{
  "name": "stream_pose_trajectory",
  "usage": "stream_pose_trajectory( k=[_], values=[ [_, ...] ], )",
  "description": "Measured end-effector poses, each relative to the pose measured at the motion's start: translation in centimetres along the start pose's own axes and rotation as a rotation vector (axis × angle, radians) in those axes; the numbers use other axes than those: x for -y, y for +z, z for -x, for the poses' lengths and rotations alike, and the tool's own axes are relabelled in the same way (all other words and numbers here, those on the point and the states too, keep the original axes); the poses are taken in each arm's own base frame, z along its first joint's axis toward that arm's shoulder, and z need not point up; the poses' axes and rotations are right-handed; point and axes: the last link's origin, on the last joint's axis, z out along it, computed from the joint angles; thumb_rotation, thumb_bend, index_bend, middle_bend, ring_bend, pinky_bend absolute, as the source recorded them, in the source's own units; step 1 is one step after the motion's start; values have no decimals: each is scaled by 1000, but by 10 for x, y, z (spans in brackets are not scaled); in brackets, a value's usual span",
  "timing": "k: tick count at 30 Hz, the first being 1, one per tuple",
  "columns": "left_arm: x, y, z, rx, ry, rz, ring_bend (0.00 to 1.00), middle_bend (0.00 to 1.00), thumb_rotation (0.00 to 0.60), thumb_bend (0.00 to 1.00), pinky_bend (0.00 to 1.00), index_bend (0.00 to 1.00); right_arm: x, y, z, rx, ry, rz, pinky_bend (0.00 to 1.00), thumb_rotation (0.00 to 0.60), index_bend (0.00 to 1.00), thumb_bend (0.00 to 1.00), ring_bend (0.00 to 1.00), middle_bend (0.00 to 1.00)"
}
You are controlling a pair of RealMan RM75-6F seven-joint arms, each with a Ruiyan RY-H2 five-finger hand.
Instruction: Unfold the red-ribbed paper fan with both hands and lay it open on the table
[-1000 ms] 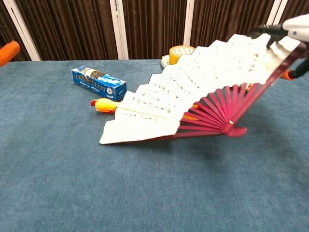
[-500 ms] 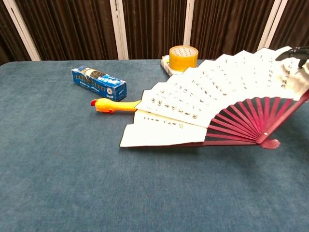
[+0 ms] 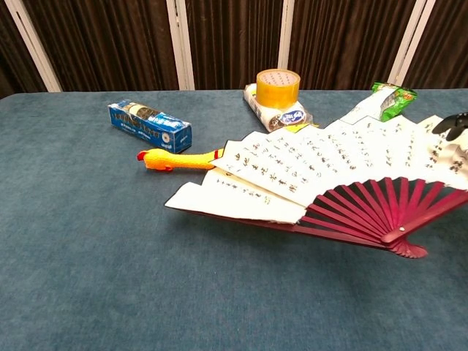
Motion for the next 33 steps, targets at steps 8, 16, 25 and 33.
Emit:
stream_pose_trajectory(
  k=[8,16,25,33],
  values=[
    [1,1,4,14,-10,-5,0,0,600,566,29,88,2,16,-11,-110,-15,-20,99,600,0,394,201,71],
    [-2,2,7,25,-22,7,0,0,600,566,29,89,-1,44,-26,-187,-417,44,84,600,0,388,174,53],
    [-4,1,7,36,-31,23,0,0,600,566,29,89,-23,47,-39,-193,-557,95,85,600,0,388,216,53],
    [-6,-1,11,49,-24,30,0,0,600,566,29,89,-30,39,-33,-25,-652,145,87,600,0,388,231,53]
  ],
)
